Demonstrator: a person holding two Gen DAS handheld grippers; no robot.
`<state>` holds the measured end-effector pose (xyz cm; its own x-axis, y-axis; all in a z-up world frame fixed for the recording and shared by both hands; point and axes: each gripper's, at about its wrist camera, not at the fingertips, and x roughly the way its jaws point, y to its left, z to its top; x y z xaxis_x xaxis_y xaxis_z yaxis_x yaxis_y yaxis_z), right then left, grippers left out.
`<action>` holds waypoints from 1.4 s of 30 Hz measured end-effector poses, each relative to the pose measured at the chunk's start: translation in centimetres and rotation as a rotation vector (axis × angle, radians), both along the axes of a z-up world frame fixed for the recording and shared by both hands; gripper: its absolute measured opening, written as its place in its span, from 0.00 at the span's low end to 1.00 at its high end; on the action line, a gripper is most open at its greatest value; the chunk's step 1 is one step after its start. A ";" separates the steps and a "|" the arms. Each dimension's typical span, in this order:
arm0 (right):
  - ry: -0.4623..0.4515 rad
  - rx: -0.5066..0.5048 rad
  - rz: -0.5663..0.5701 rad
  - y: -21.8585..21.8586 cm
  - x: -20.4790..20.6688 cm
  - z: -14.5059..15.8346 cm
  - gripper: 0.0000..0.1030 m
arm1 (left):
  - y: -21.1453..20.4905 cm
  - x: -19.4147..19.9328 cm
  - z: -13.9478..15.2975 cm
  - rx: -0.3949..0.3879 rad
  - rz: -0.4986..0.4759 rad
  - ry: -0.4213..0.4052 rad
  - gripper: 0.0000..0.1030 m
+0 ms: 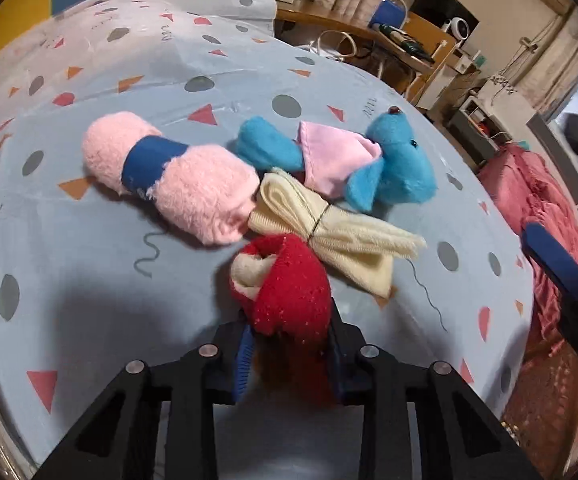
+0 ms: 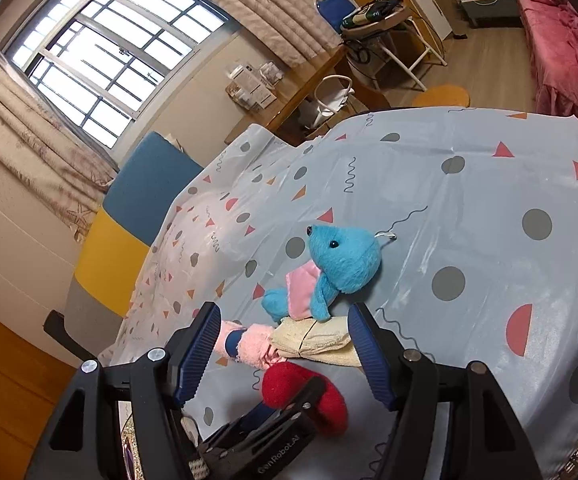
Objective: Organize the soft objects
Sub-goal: 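Grasp the red sock with the left gripper while the right gripper grasps the beige tied cloth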
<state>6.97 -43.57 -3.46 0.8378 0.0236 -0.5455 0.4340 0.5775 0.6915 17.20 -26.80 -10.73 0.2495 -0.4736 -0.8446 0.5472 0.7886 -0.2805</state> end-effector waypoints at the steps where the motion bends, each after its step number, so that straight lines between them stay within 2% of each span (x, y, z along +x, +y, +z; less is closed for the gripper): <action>1: 0.005 -0.002 0.000 0.0 0.1 0.0 0.65 | 0.5 -0.2 0.0 -0.005 0.002 0.004 0.26; 7: 0.063 -0.044 0.014 0.7 0.8 -0.1 0.65 | 4.2 -3.0 -0.1 -0.003 0.001 -0.003 0.25; 12: 0.119 -0.050 0.053 1.4 1.7 -0.8 0.65 | 6.2 -5.9 0.1 0.031 -0.017 -0.058 0.25; 16: 0.236 -0.083 0.187 2.3 4.2 -1.8 0.65 | 7.9 -7.7 0.1 0.022 -0.029 -0.060 0.25; 22: 0.380 -0.316 0.461 5.1 8.8 -1.9 0.65 | 10.3 -9.3 0.0 -0.008 -0.020 -0.052 0.25; 25: 0.477 -0.500 0.573 7.1 10.7 -2.7 0.65 | 11.5 -9.9 -0.1 -0.028 -0.009 -0.043 0.26; 28: 0.546 -0.638 0.634 8.4 11.8 -3.9 0.65 | 12.3 -10.2 -0.2 -0.043 0.002 -0.040 0.26; 33: 0.655 -0.734 0.669 9.1 13.2 -6.8 0.65 | 12.5 -10.5 -0.3 -0.048 0.008 -0.048 0.27; 35: 0.652 -0.767 0.632 8.8 13.0 -7.3 0.60 | 12.6 -10.5 -0.4 -0.052 0.010 -0.051 0.27; 36: 0.646 -0.743 0.615 8.5 12.9 -7.2 0.41 | 12.6 -10.5 -0.4 -0.054 0.012 -0.052 0.28; 37: 0.653 -0.721 0.587 8.1 12.7 -6.9 0.29 | 12.7 -10.6 -0.4 -0.056 0.014 -0.054 0.28; 39: 0.626 -0.651 0.565 7.5 12.1 -6.3 0.18 | 12.7 -10.8 -0.4 -0.058 0.015 -0.059 0.28; 42: 0.585 -0.513 0.609 8.0 10.9 -6.1 0.17 | 12.6 -10.9 -0.1 -0.042 0.005 -0.065 0.26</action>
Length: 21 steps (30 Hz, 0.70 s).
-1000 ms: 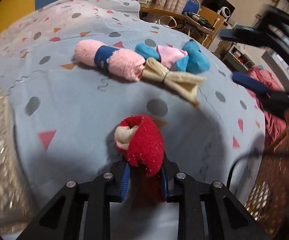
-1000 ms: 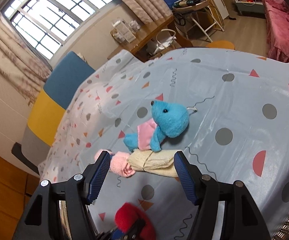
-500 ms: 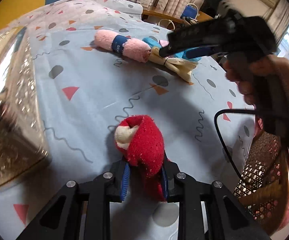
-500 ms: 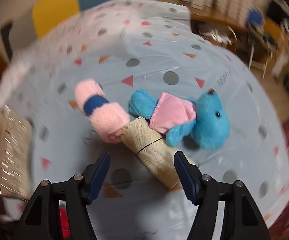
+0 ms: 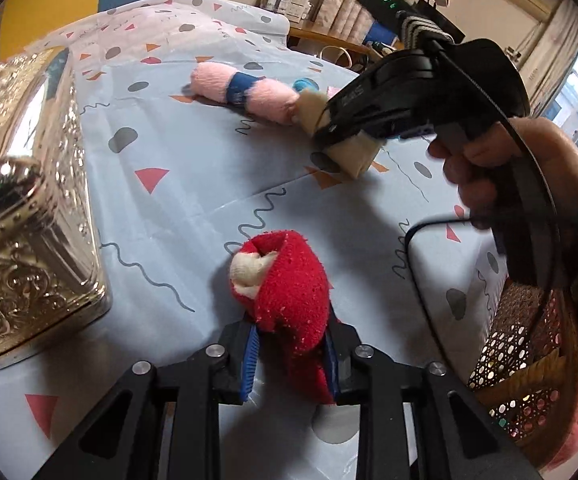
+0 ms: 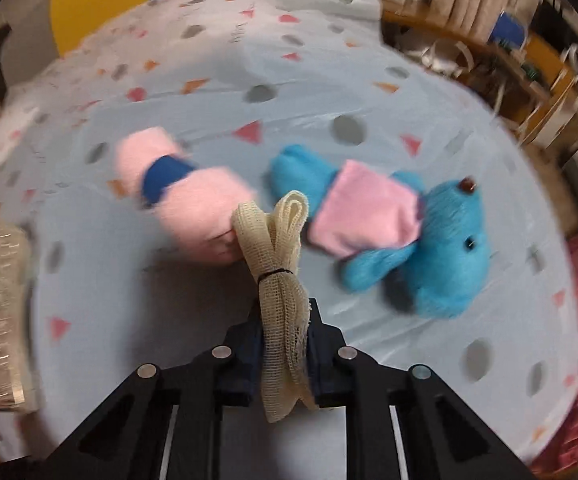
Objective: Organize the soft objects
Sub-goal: 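Grasp the red sock with the left gripper while the right gripper grasps the beige tied cloth, then carry the red sock into the gold tray and open the left gripper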
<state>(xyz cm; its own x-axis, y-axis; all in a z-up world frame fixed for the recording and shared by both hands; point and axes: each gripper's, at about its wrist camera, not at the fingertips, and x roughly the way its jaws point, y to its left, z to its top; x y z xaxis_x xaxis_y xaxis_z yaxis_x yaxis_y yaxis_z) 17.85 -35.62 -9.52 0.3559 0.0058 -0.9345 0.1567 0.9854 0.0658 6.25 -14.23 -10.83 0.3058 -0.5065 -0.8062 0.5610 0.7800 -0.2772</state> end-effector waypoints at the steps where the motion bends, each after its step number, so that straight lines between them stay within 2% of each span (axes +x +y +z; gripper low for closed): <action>1: 0.028 0.044 0.000 0.2 -0.3 -0.5 0.18 | -0.1 -0.1 0.2 0.008 -0.006 -0.005 0.25; 6: 0.022 0.052 -0.007 0.1 -1.1 -0.6 0.18 | -0.3 -0.5 2.5 0.004 -0.023 -0.063 0.23; 14: 0.025 0.062 -0.011 0.7 -1.1 -0.7 0.19 | 1.1 2.1 8.8 -0.039 0.046 -0.142 0.23; 19: 0.019 -0.025 0.049 2.2 -1.1 -0.6 0.19 | 4.0 6.3 13.7 -0.116 0.161 -0.179 0.23; 21: 0.017 -0.061 0.071 2.6 -1.0 -0.6 0.19 | 6.3 7.9 15.6 -0.124 0.232 -0.225 0.23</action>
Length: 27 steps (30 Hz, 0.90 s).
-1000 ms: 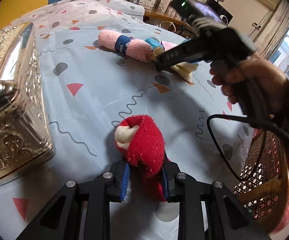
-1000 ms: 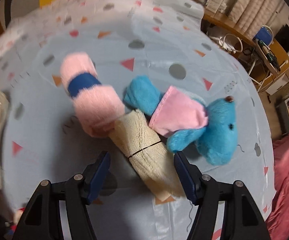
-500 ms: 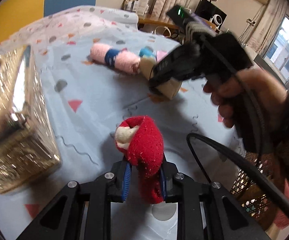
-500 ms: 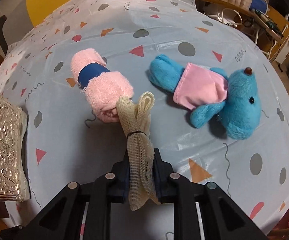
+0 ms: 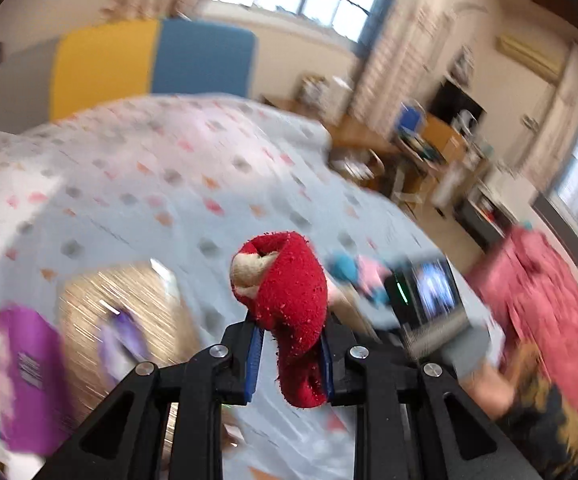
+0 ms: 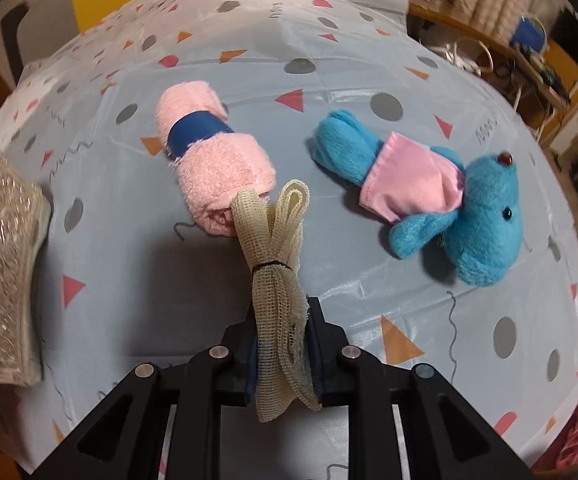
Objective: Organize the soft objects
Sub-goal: 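Carry the red sock into the gold tray and open the left gripper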
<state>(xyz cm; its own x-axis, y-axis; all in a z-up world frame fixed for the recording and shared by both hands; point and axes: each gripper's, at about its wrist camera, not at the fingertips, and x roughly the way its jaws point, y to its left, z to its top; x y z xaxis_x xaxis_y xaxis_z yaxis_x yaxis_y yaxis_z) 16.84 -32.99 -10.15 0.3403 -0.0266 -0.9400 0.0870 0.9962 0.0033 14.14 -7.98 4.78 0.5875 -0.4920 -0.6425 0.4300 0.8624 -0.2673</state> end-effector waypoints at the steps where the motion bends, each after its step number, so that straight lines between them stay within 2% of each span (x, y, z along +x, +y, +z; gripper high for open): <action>1: -0.001 -0.019 0.012 0.3 0.0 0.0 0.19 | 1.5 0.7 0.8 -0.009 0.042 -0.015 0.23; 6: -0.002 -0.062 0.040 1.3 0.0 -0.2 0.19 | 9.7 2.5 2.4 -0.028 0.234 -0.031 0.23; 10: 0.001 -0.062 0.044 1.4 -0.2 -0.1 0.21 | 16.6 1.4 2.0 -0.021 0.373 -0.033 0.23; 14: 0.003 -0.051 0.034 1.5 -0.3 -0.2 0.21 | 22.7 -1.8 0.4 -0.010 0.483 -0.022 0.23; 20: -0.004 -0.080 0.054 1.6 0.1 -0.5 0.21 | 30.7 -7.7 -3.5 -0.023 0.634 0.053 0.23; 24: -0.013 -0.146 0.092 2.7 0.0 -0.6 0.21 | 34.5 -11.6 -5.7 -0.018 0.722 0.100 0.23; 27: -0.014 -0.148 0.086 2.7 0.0 -0.7 0.21 | 36.1 -13.9 -7.4 -0.027 0.760 0.137 0.23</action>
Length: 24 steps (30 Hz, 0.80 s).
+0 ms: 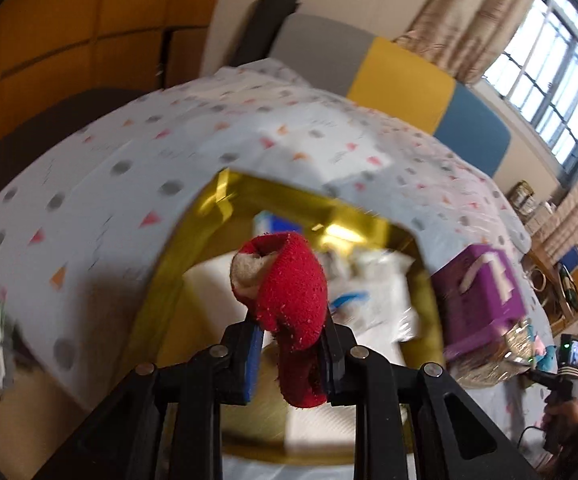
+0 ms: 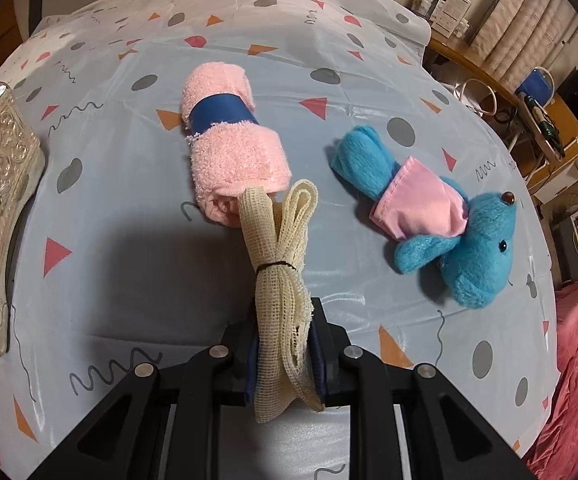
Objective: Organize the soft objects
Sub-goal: 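Carry the red sock into the gold tray and open the left gripper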
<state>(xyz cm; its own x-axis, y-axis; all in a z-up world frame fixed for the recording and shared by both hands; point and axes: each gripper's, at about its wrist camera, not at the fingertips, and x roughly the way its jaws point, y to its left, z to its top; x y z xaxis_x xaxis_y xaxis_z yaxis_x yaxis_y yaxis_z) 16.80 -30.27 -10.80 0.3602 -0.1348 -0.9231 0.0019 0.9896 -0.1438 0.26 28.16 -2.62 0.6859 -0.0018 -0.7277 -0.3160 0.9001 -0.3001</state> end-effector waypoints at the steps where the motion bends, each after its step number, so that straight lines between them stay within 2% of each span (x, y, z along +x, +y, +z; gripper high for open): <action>1: -0.001 0.000 -0.003 0.0 -0.1 0.0 0.21 | 0.4 -0.5 -0.5 -0.006 0.010 0.010 0.23; 4: -0.002 -0.009 -0.015 0.3 -0.1 0.1 0.21 | 1.2 -1.4 -2.0 -0.026 0.022 0.038 0.23; 9: -0.005 -0.045 -0.024 1.0 -0.4 -0.1 0.20 | 0.3 -1.2 -3.2 -0.032 -0.016 0.050 0.26; 15: -0.007 -0.059 -0.041 1.4 -0.8 -0.1 0.20 | -0.9 0.0 -4.6 -0.040 -0.047 0.089 0.53; 19: -0.009 -0.059 -0.052 1.3 -0.8 -0.2 0.20 | -1.0 -0.5 -4.3 0.049 -0.022 0.084 0.56; 24: -0.012 -0.064 -0.055 1.4 -0.7 -0.2 0.20 | -0.9 -1.5 -3.0 0.123 0.030 0.048 0.68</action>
